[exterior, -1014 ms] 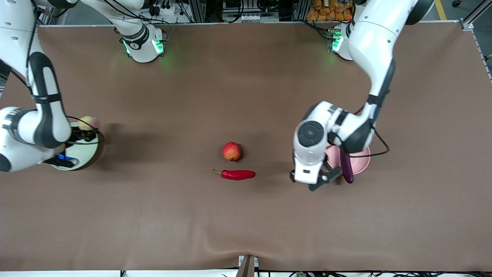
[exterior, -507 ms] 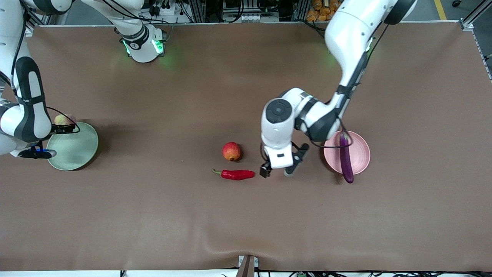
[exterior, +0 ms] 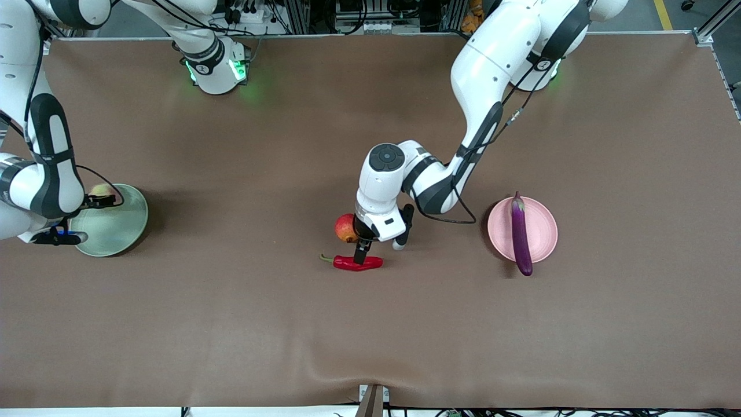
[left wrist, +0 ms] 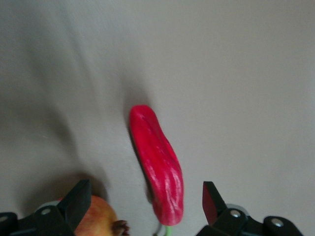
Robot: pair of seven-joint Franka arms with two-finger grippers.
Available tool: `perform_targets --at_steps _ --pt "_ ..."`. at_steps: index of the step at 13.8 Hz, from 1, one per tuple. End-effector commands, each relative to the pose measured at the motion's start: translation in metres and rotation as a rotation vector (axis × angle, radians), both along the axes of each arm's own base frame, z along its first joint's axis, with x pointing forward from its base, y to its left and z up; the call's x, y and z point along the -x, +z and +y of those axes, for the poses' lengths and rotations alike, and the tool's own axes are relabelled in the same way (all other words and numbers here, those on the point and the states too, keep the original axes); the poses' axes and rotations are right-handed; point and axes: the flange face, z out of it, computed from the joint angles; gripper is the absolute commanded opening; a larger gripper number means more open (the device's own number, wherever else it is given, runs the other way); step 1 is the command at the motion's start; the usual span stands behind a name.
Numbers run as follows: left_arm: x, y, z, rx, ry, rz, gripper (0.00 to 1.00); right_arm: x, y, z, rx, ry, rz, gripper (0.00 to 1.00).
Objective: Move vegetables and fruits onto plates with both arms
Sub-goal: 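Move the left gripper to the red chili and grasp it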
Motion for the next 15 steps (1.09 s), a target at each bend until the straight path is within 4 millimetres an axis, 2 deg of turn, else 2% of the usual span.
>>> perform_targets --at_steps 1,4,6,8,11,15 --pt "-0.011 0.000 -0.004 0.061 0.023 -0.034 1.00 -0.020 0.029 0.013 -0.010 0.012 0.035 1.00" --pt "-0.011 -0.014 -0.005 0.103 0.014 -0.064 1.00 -0.032 0.059 0.042 -0.058 -0.007 0.081 1.00" --pt "-0.013 -0.017 -0.003 0.109 0.016 -0.071 1.00 -0.035 0.068 0.055 -0.065 -0.077 0.104 1.00" --pt "-0.012 -0.025 -0.002 0.106 0.012 -0.067 1.00 -0.040 0.081 0.082 -0.038 -0.125 0.129 1.00" --pt "-0.018 -0.032 0.006 0.093 0.019 -0.081 1.00 -0.041 0.088 0.108 -0.045 -0.198 0.168 1.00" --pt "-0.022 -0.048 0.003 0.113 0.015 -0.098 1.00 -0.047 0.103 0.146 -0.037 -0.285 0.188 1.00"
